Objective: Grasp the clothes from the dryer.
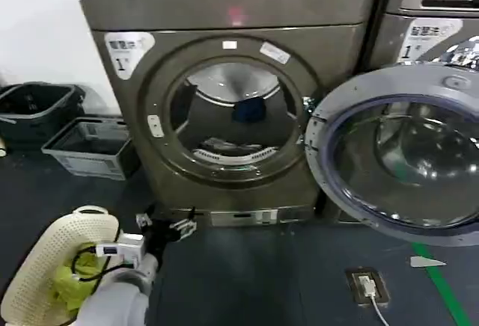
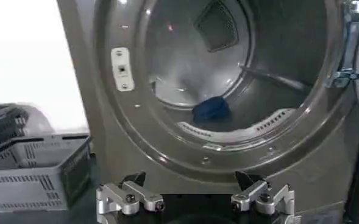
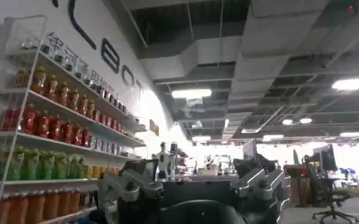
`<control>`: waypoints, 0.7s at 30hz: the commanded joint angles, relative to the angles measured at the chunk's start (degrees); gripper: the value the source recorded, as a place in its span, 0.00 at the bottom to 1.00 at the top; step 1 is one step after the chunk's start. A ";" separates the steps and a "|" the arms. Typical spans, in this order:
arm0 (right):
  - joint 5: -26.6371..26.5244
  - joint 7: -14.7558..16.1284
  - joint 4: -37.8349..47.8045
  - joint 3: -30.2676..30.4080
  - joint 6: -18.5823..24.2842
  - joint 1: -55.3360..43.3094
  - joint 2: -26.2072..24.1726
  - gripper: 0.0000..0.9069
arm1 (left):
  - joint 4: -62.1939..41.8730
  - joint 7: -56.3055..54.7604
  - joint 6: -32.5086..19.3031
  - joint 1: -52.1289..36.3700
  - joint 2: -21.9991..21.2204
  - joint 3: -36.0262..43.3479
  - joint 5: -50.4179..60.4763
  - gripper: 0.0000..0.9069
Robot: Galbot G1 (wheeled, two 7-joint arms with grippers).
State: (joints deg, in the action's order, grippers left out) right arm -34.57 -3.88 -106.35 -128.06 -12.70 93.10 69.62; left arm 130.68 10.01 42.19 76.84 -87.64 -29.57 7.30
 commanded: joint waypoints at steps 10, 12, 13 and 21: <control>0.03 -0.24 -0.11 -0.06 0.20 0.21 0.32 1.00 | -0.32 0.20 2.81 0.09 0.11 0.36 -0.81 1.00; 0.03 -0.23 -0.03 0.02 0.26 0.22 0.43 1.00 | -0.20 0.41 2.81 0.16 0.20 0.37 -0.85 1.00; 0.02 -0.24 -0.05 -0.01 0.26 0.26 0.46 1.00 | -0.14 0.52 2.81 0.17 0.23 0.36 -0.84 1.00; -0.01 -0.27 0.15 -0.07 0.31 0.28 0.55 1.00 | -0.06 0.91 2.81 0.11 0.24 0.47 -0.47 1.00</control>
State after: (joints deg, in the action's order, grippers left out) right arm -34.55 -4.12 -106.15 -128.12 -12.43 93.39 70.19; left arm 130.58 10.88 42.19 76.95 -87.41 -29.13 6.78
